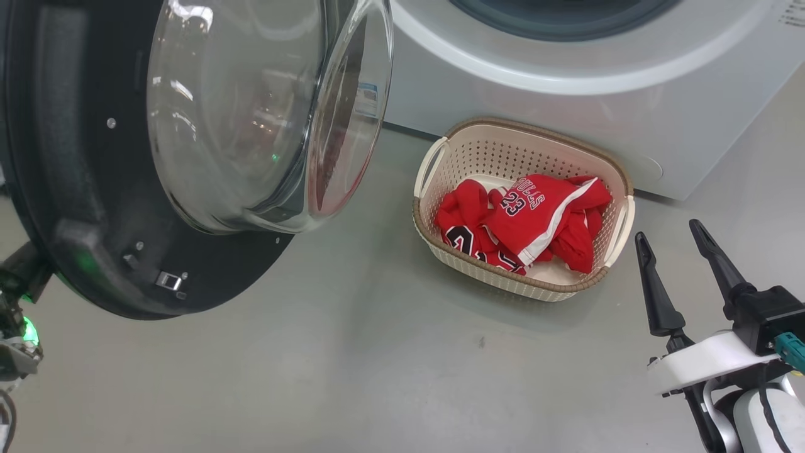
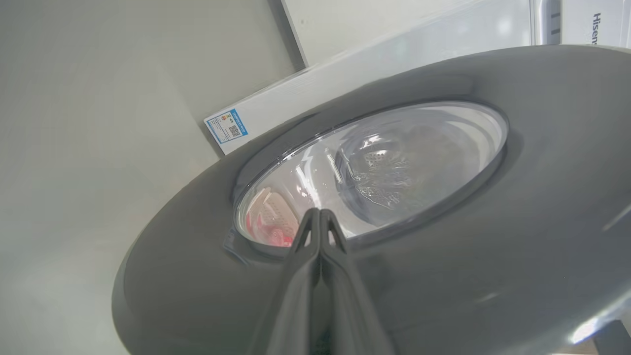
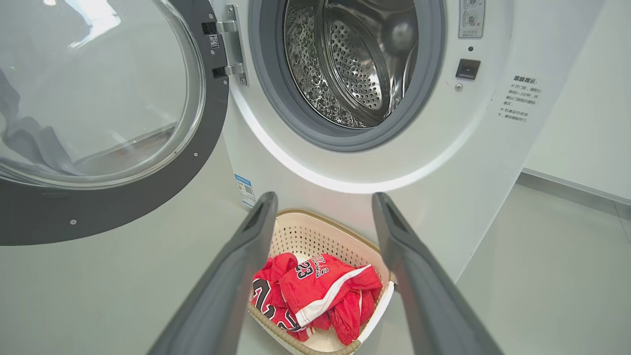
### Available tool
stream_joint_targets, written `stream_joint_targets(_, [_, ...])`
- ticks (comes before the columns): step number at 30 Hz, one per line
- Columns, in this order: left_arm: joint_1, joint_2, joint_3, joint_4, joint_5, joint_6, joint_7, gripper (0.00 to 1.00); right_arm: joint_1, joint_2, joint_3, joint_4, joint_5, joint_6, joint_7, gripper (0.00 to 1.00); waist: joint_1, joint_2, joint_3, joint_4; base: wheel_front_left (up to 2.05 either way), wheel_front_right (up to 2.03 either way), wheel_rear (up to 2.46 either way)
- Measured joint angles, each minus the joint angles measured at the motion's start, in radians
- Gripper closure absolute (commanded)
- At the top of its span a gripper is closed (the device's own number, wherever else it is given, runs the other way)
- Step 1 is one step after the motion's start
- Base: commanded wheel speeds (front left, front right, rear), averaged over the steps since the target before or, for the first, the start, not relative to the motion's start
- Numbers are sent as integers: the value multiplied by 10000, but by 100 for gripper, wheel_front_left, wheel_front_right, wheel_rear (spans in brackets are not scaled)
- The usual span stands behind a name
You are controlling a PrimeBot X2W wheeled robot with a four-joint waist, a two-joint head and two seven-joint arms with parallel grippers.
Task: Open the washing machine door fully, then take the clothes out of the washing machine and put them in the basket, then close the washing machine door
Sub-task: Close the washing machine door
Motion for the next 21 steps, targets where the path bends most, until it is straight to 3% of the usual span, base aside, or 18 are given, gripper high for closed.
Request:
stream_joint_targets(10, [702, -13, -81, -943, 17, -4, 433, 100, 0, 192, 123, 71, 17, -2, -90, 0, 0, 0, -235, -271, 0, 0, 0])
stream_joint_targets(21, [1378, -527, -203, -2729, 17, -4, 878, 100, -1, 487, 249, 234, 40, -15, -328, 0, 0, 0, -395, -852, 0, 0, 0])
